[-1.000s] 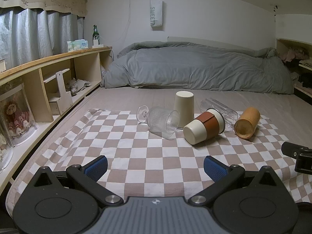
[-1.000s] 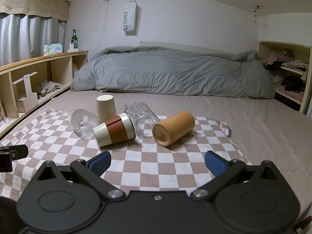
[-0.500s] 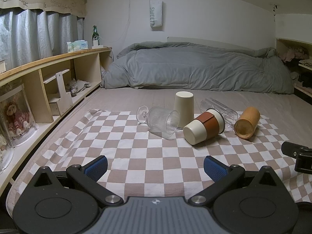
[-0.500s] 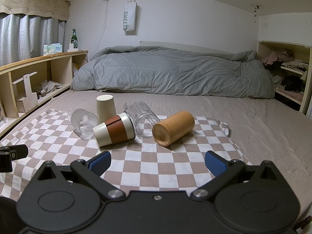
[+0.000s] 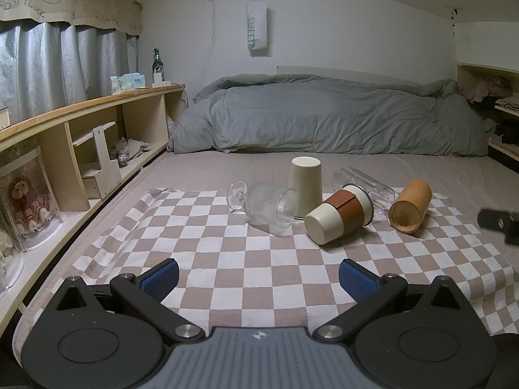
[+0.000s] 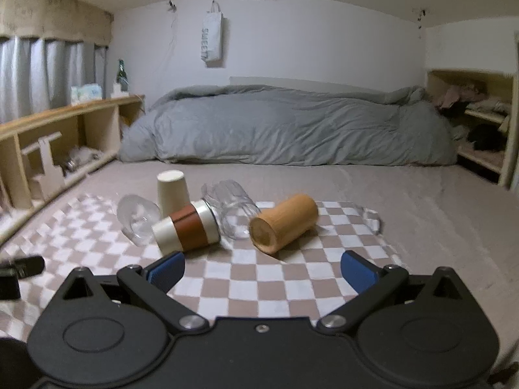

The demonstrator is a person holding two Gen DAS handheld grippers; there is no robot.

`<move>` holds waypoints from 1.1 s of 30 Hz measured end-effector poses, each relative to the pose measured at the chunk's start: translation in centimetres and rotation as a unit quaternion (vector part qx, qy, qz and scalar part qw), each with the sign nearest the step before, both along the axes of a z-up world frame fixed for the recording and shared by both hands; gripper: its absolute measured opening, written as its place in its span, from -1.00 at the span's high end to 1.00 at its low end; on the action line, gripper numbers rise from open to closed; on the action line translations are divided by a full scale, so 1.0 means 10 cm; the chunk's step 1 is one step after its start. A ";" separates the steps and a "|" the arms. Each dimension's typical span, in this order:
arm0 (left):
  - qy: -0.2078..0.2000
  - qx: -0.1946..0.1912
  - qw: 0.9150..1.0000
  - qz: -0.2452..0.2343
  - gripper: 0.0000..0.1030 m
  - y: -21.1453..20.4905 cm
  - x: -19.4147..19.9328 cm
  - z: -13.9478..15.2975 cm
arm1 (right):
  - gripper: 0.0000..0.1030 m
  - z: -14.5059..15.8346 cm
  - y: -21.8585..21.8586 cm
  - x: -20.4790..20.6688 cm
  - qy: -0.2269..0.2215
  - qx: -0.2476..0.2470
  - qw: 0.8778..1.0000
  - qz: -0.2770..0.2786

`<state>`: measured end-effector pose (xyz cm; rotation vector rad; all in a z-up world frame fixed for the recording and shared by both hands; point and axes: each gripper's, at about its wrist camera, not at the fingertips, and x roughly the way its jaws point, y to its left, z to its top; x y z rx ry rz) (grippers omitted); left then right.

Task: Flip cup upright
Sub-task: 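Reach the right gripper to the lying wooden cup and grasp its body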

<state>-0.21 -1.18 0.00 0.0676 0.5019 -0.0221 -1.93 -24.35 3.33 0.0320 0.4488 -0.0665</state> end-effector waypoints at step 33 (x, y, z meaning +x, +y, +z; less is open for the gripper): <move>0.023 -0.028 0.999 -0.011 -1.00 0.06 0.21 -0.06 | -0.60 -1.16 -1.17 2.54 0.177 0.405 0.881 -0.168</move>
